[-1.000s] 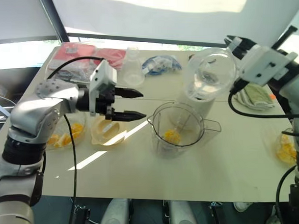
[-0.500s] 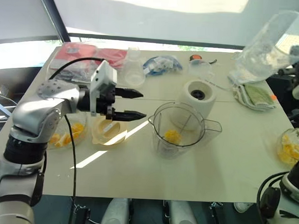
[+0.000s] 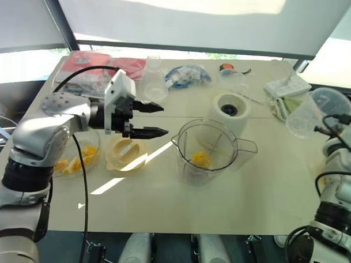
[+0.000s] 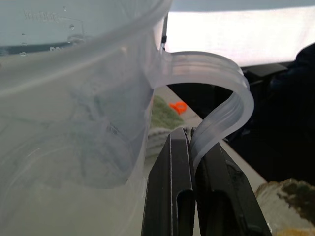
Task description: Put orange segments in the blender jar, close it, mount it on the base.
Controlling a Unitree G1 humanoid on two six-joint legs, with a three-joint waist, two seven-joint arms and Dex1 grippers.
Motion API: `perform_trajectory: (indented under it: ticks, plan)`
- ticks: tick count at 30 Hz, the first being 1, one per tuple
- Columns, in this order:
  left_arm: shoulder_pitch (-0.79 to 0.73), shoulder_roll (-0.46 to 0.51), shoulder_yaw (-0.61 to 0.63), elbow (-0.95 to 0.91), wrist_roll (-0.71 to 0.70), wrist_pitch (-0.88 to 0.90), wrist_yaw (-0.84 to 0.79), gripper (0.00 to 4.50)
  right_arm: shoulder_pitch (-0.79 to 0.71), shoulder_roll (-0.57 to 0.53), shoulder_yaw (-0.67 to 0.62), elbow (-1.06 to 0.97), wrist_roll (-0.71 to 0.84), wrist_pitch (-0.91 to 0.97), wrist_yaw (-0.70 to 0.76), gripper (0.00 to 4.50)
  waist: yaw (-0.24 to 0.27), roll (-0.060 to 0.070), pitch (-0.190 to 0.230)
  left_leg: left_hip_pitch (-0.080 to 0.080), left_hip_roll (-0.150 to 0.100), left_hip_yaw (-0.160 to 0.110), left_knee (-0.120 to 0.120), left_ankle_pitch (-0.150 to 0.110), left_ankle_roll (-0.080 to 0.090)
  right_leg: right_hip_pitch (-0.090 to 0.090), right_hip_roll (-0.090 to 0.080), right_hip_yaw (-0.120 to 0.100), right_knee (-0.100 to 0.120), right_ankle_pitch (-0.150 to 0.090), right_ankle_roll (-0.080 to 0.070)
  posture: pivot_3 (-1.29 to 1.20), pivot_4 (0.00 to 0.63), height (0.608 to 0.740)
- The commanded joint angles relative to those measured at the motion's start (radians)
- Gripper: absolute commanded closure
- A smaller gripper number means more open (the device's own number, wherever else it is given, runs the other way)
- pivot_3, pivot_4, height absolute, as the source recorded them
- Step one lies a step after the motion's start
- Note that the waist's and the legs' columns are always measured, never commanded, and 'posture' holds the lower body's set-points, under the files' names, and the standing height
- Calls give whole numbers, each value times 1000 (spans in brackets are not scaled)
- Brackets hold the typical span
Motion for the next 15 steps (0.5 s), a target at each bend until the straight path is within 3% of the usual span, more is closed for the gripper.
perform_trajectory:
  ticks: [1, 15]
  plan:
    - [11, 24, 37, -40, -11, 1, 4, 1019, -8, -11, 11, 68, -29, -140, -51, 4478, 0, 0, 0, 0, 0, 1, 0, 0, 0, -1, 0, 1, 0, 0, 0, 0, 150, 740]
    - [37, 23, 37, -59, -13, -3, 30, 1019, 11, 9, 51, 315, -4, -260, -151, 4478, -1, 0, 0, 0, 0, 2, 0, 0, 0, -1, 0, 2, 0, 1, 1, 0, 150, 740]
